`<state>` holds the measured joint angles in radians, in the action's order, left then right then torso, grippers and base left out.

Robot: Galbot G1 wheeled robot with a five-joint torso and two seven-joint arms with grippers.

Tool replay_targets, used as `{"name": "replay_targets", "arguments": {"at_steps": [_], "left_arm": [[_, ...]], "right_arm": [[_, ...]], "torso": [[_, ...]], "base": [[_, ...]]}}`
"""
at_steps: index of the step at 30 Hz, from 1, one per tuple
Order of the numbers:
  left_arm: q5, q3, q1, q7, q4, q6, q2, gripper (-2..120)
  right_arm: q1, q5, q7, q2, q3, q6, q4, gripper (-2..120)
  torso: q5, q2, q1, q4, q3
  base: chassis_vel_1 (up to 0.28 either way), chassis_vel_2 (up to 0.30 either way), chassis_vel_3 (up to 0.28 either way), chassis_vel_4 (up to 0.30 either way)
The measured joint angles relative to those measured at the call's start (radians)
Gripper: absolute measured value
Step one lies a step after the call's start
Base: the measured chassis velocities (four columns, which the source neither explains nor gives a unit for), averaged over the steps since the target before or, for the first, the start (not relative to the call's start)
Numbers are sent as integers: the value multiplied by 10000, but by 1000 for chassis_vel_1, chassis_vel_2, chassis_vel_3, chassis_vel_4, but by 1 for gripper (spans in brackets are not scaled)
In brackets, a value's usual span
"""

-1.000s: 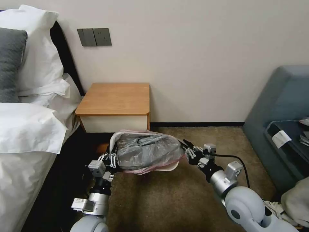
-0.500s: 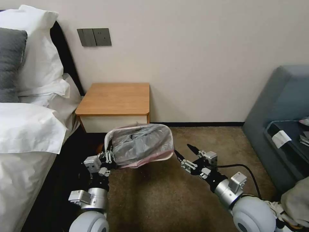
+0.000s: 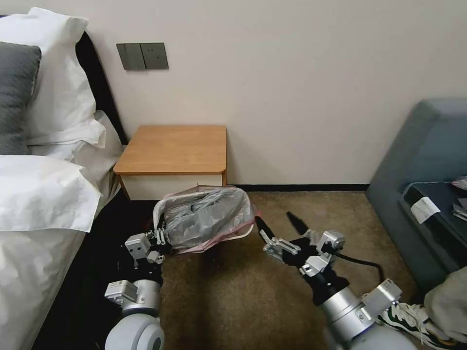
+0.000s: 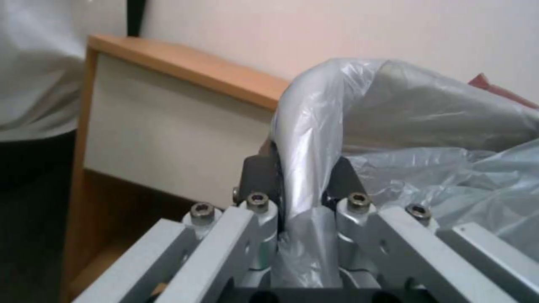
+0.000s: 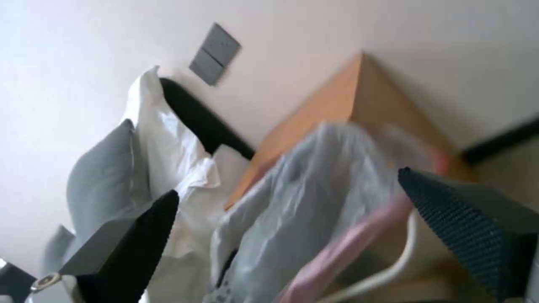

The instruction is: Pick up the garbage bag from the table and place it over the trash can.

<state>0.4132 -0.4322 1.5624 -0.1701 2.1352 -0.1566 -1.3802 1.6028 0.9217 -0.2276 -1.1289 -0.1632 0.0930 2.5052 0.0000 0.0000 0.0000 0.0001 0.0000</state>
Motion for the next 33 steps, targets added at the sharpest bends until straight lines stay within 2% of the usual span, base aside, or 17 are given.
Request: {"name": "replay_targets", "arguments": {"at_steps": [10,18,33], "left_arm": [[-601,0,49,665,-224,-722,-193,7],[-830,18,188,801,-230,-981,-253,7],[-836,-18,236,878,-205,-1249,-306,7]], "right_arm": [[-186,-584,-657,-1269,1814,556,-499,92],[-254,-755,-672,-1594,1883,538,-677,93],[-424,-576,-818,-1386,1349,516,-929,95]], "torso": [[-1,0,0,1,0],[-1,0,0,0,0],[0,0,0,-1,0]], "base": [[0,0,0,0],[0,0,0,0],[0,0,0,0]]}}
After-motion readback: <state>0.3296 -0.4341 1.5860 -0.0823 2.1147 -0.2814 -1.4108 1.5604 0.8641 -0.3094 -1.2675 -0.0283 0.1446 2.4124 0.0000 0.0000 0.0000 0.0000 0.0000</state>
